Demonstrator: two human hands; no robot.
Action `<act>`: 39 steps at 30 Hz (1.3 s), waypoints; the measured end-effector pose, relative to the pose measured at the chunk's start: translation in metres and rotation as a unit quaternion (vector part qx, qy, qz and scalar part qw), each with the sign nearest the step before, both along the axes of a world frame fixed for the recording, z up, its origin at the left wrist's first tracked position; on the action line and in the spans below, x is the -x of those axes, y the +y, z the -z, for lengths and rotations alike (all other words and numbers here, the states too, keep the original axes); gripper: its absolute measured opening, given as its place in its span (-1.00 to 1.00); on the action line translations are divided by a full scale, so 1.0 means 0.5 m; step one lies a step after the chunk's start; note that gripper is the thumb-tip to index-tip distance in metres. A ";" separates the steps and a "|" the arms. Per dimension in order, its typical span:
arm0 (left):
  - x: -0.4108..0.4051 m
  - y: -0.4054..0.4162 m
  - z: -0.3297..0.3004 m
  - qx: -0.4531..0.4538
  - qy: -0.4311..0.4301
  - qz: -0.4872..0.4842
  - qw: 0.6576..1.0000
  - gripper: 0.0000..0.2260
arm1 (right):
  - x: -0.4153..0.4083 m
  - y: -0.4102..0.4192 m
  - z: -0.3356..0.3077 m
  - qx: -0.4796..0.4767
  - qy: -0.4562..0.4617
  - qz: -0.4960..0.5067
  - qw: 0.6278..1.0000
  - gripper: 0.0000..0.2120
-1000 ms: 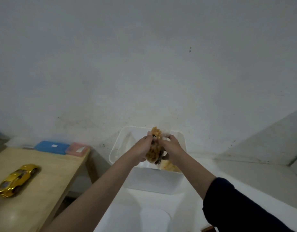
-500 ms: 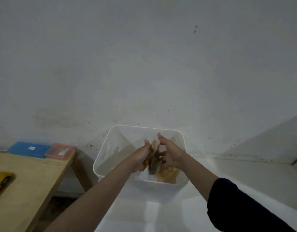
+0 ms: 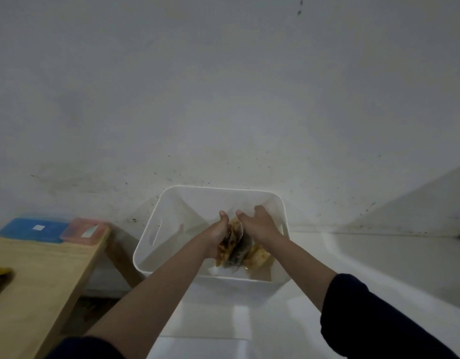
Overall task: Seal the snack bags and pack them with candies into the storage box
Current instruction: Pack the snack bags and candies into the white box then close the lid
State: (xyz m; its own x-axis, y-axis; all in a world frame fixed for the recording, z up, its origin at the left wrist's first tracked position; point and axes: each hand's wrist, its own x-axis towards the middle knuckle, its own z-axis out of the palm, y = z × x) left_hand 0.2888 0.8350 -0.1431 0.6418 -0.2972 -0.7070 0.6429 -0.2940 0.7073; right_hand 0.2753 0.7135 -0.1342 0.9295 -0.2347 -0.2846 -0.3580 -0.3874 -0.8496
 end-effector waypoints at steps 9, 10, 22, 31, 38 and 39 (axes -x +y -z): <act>0.063 -0.025 -0.065 -0.063 -0.193 0.018 0.979 -0.37 | 0.069 -0.041 -0.072 0.069 -0.112 0.010 0.991 -0.50; 0.074 -0.026 -0.077 -0.070 -0.201 0.018 0.977 -0.37 | 0.083 -0.046 -0.082 0.073 -0.120 0.014 0.990 -0.51; 0.339 -0.111 -0.175 -0.050 -0.310 0.001 0.949 -0.44 | 0.397 -0.138 -0.100 0.032 -0.148 0.110 0.982 -0.48; 0.634 -0.325 -0.094 0.006 -0.271 0.065 0.960 -0.71 | 0.720 -0.341 0.016 -0.019 -0.104 0.233 0.967 -0.52; 0.841 -0.542 0.027 -0.019 -0.192 0.098 0.976 -0.84 | 0.931 -0.600 0.091 0.019 -0.059 0.298 0.953 -0.55; 0.868 -0.577 0.045 -0.033 -0.174 0.089 0.980 -0.85 | 0.958 -0.641 0.096 0.030 -0.052 0.297 0.953 -0.55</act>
State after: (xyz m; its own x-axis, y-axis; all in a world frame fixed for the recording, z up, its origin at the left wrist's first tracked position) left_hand -0.1454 0.5464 -0.1657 0.7895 -0.3883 -0.4753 0.2997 -0.4320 0.8506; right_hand -0.2035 0.3930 -0.1823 0.6498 -0.7413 -0.1680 -0.4449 -0.1918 -0.8748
